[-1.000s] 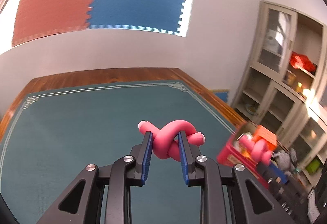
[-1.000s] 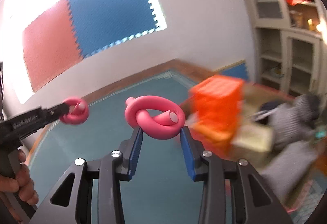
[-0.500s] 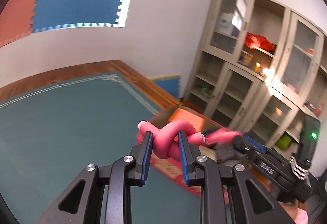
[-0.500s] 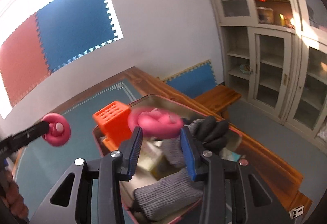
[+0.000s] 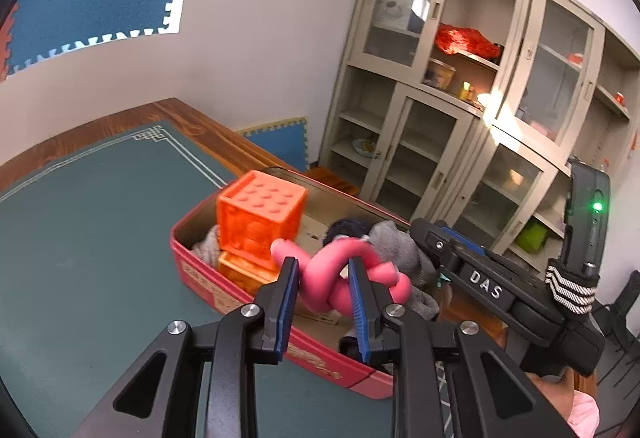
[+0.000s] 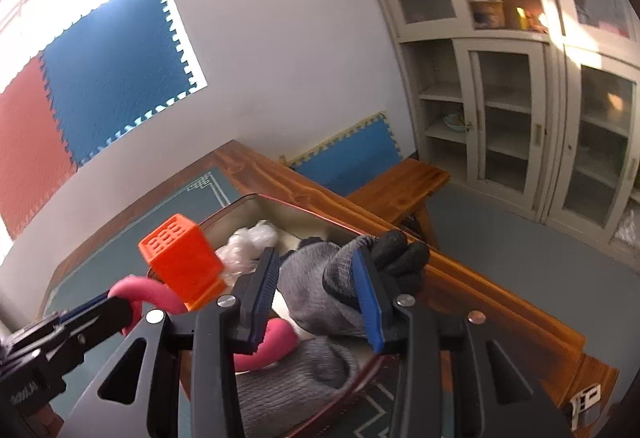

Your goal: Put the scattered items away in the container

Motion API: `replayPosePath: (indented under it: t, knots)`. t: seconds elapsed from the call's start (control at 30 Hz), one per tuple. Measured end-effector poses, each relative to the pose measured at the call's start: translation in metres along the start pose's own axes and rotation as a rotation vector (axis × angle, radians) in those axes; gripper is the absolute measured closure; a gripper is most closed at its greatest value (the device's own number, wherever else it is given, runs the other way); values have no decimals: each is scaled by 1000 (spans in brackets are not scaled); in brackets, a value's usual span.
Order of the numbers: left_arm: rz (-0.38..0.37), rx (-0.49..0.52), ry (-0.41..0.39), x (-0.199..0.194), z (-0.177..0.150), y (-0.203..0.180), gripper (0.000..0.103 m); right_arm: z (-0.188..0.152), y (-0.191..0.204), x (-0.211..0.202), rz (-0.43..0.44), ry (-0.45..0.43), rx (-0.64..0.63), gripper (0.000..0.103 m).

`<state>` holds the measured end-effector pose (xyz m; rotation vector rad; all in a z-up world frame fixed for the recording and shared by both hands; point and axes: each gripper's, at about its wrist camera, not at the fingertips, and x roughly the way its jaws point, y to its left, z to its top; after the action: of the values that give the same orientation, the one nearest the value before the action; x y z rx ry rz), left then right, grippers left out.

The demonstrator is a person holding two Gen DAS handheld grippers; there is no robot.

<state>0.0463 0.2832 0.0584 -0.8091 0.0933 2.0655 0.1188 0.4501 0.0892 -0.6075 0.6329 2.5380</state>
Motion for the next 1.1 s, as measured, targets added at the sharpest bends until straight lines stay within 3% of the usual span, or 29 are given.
replayPosePath:
  t: [0.27, 0.5, 0.7, 0.77, 0.8, 0.83, 0.87, 1.1]
  knots:
    - [-43, 10, 44, 11, -4, -6, 77, -3, -8, -9, -37, -22, 19, 61]
    - [-34, -57, -10, -11, 10, 17, 77, -5, 4, -18, -34, -39, -19, 61]
    - [21, -121, -39, -25, 17, 42, 76, -7, 10, -20, -21, -39, -15, 60]
    - [66, -149, -49, -28, 17, 50, 43, -9, 12, -22, -16, -41, -13, 49]
    - [98, -168, -70, -32, 17, 54, 11, -11, 14, -23, -14, -43, -12, 43]
    - [130, -186, -95, -36, 16, 57, 2, -12, 16, -24, -13, -47, -14, 31]
    - [164, -200, -126, -41, 16, 59, 2, -13, 19, -26, -14, -57, -19, 23]
    - [177, -211, -132, -51, 14, 64, 2, -15, 31, -33, -7, -67, -58, 21]
